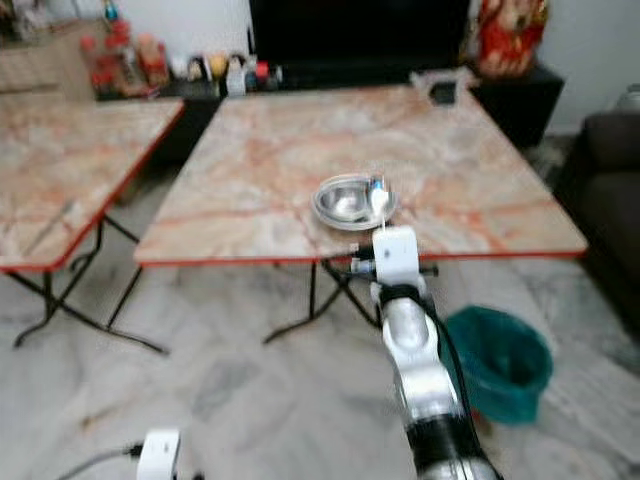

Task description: Setting the table

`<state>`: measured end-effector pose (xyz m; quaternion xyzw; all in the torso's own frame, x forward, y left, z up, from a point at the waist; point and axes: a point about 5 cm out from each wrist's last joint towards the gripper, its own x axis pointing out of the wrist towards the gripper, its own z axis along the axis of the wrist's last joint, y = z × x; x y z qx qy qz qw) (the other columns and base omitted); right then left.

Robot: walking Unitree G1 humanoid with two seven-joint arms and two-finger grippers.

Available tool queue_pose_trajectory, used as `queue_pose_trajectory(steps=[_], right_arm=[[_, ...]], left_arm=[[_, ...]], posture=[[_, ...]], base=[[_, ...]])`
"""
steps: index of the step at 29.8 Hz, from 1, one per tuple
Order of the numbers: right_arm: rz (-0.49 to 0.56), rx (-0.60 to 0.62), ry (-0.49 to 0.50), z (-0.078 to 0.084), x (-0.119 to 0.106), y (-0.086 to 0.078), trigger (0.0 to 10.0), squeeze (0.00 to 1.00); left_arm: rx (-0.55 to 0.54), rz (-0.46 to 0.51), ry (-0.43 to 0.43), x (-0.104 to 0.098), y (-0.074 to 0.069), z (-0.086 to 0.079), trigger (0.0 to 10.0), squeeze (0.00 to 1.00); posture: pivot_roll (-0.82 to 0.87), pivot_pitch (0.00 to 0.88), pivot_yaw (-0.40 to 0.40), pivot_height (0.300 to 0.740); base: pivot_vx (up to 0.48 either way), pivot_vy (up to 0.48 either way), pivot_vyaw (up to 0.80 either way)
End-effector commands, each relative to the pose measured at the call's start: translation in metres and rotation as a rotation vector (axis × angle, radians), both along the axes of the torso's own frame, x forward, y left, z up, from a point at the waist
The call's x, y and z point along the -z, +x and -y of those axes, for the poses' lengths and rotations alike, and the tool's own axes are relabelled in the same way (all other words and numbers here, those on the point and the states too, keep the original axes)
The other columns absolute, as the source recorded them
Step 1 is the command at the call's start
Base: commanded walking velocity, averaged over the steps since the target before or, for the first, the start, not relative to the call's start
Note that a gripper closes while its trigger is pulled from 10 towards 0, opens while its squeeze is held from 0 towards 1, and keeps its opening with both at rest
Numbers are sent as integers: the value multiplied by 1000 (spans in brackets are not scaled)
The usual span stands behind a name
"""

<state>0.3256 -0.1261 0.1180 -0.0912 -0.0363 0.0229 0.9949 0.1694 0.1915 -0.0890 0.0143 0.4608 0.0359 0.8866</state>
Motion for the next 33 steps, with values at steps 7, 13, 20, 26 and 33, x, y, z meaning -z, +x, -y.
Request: queue_pose_trajectory(steps=[7,13,20,26,33], right_arm=[[13,9,-5,4,-6,3,10000,0],[13,21,1,6,-6,3,10000,0],[7,38,23,8,-6,4,10000,0],[-3,42,13,9,-5,6,10000,0],[12,29,19,6,-7,5,10000,0]], left_arm=[[-25,12,-10,-1,2,0,10000,0],[-36,21,-20,-2,3,0,10000,0],[-34,21,-18,-2,4,0,10000,0],[-30,21,-20,-2,5,1,10000,0],[-34,21,-20,-2,5,1,10000,0]], posture=[[-21,18,73,740],[-25,24,76,740],[-32,21,77,740],[-31,19,75,740],[-27,21,73,740]], base=[[0,0,0],[47,0,0],[348,0,0],[355,0,-533],[363,0,0]])
